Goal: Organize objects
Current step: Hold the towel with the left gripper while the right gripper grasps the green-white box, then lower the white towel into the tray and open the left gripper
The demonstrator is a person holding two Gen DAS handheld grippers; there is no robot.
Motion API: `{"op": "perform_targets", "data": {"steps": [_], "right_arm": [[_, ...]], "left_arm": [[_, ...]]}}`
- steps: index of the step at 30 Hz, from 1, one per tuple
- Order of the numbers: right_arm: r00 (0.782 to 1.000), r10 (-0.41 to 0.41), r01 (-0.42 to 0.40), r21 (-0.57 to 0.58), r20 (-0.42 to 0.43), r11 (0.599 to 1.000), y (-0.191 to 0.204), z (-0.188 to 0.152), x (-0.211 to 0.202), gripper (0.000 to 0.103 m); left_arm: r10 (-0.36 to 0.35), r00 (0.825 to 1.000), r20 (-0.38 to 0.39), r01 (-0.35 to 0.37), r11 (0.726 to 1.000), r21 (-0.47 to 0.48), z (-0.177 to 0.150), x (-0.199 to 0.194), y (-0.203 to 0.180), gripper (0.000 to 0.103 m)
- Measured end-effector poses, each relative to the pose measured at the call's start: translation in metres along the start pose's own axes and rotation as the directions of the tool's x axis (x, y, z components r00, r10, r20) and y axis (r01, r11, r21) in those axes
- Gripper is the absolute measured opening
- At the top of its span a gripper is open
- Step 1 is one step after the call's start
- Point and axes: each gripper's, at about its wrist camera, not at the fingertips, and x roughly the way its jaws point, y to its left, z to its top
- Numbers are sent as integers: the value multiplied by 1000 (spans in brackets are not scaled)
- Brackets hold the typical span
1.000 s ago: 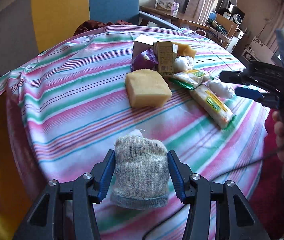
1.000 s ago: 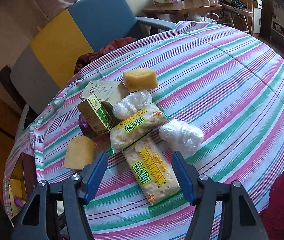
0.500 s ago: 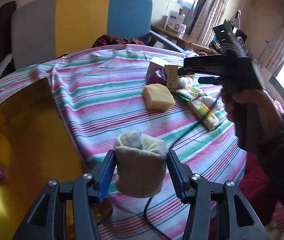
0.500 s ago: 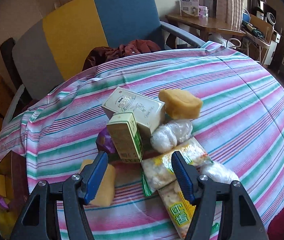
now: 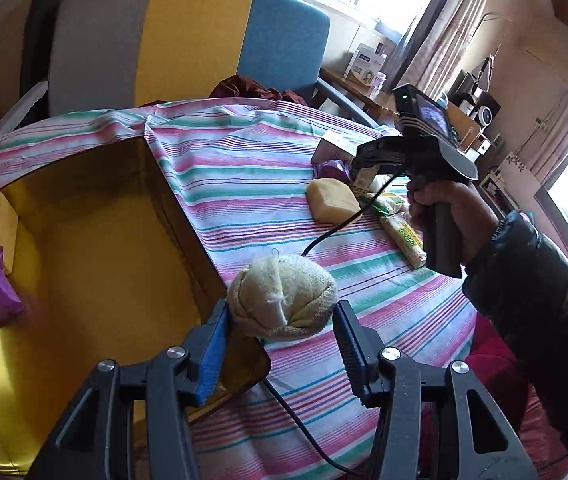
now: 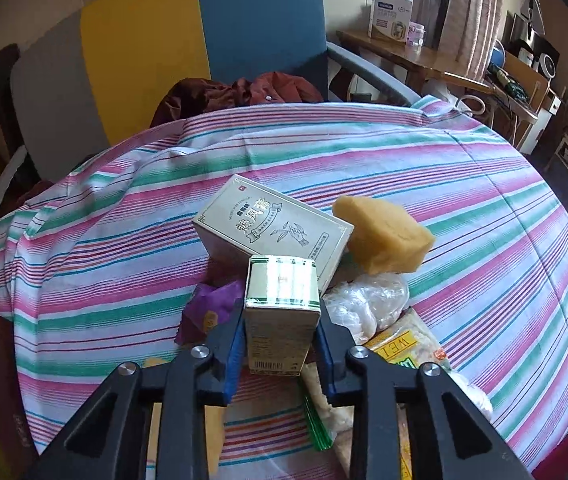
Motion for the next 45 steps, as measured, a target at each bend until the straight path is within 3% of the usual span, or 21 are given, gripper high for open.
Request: {"op": "perform_targets", "data": {"steps": [4,9,11,18,22,28,31,33,39,42,45], "right_arm": [[998,50,-47,-69,47,996,1,-14,-37,30],[992,122,-114,-165,37,980,8,-44,-69,30],[989,148,-144,-215,2,966,12,-59,-77,30],[971,188,-229,-347,-147,909,34,-108,-69,30],[966,191,-240,-333,-174,912,33,-117,-58,30],[961,209,-254,-280,-180,926,21,-115,-53,30],[957,221,-267,-277,-186,923,21,-116,-52,29],[954,235,-279,-265,-185,923,19,-116,-52,29],[945,268,-310,-249,-188,918,18,-114,-48,29],[942,278,-318,-238,-189,918,18,-113,-46,29],[939,288,-327,-223,-190,918,16,-112,-45,29]], "left_arm": [[-16,1000,4,16,1000,-18,-4,-3,5,52],[-22,999,23,23,999,-45,-7,-14,12,47],[-17,999,38,19,999,-51,-7,-22,16,39],[34,997,74,-25,992,-124,-15,-47,46,37],[66,996,64,-58,991,-121,-22,-48,49,37],[45,997,66,-46,999,11,-5,-37,12,37],[60,997,41,-64,992,110,14,-18,-9,46],[77,997,14,-79,978,194,26,-2,-24,61],[109,991,-78,-66,907,417,41,47,-56,69],[133,982,-136,-52,876,480,40,74,-63,70],[159,970,-181,-49,866,497,41,96,-60,70]]}}
